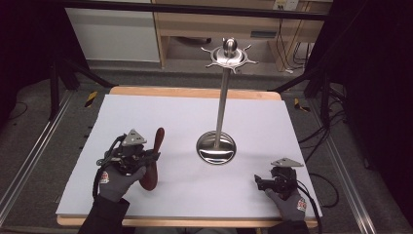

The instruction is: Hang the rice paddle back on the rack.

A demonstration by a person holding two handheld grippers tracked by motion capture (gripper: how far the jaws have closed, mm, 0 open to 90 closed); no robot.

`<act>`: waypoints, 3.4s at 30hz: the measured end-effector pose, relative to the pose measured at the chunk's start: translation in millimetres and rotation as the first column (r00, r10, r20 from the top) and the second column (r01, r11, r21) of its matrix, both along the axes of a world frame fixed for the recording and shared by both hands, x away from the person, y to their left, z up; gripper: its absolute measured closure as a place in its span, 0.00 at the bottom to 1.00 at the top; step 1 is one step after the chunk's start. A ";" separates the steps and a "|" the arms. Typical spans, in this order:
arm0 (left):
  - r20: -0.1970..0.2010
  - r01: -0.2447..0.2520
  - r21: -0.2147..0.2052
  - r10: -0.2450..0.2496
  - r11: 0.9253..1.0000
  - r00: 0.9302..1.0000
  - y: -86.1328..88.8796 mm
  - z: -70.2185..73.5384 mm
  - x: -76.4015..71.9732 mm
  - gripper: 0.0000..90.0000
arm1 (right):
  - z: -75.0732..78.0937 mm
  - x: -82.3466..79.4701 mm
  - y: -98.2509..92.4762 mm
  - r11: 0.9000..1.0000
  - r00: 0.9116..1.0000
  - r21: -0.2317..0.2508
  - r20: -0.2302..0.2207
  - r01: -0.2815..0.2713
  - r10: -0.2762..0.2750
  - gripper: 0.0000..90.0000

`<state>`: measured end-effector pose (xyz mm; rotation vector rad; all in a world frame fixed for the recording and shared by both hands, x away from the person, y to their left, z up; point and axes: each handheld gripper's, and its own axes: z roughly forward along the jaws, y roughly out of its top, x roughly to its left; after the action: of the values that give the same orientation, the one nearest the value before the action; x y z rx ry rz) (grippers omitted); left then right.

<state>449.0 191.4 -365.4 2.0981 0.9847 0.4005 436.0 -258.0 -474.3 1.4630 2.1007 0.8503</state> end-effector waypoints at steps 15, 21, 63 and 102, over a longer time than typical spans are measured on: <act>0.056 0.019 -0.079 -0.015 0.997 0.998 -9.5 19.6 3.8 0.87 | 0.3 0.1 0.4 1.000 1.000 0.000 0.003 -0.004 0.004 0.13; 0.090 0.025 -0.102 -0.016 0.994 0.996 -11.6 28.5 3.5 0.87 | 1.7 -0.6 -0.4 1.000 1.000 0.009 0.013 -0.001 0.001 0.13; 0.229 0.101 -0.134 -0.068 0.986 0.971 -54.4 105.0 17.8 0.87 | 3.1 -0.7 -1.5 1.000 1.000 0.025 0.030 0.010 -0.011 0.13; 0.261 0.125 -0.126 -0.088 0.984 0.961 -84.8 152.5 35.3 0.87 | 3.9 -1.0 -3.2 0.999 0.999 0.032 0.032 0.009 -0.011 0.13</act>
<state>484.3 106.7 -212.9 1.9064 0.7248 0.5154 435.1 -261.2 -470.4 1.4647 2.0635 0.9016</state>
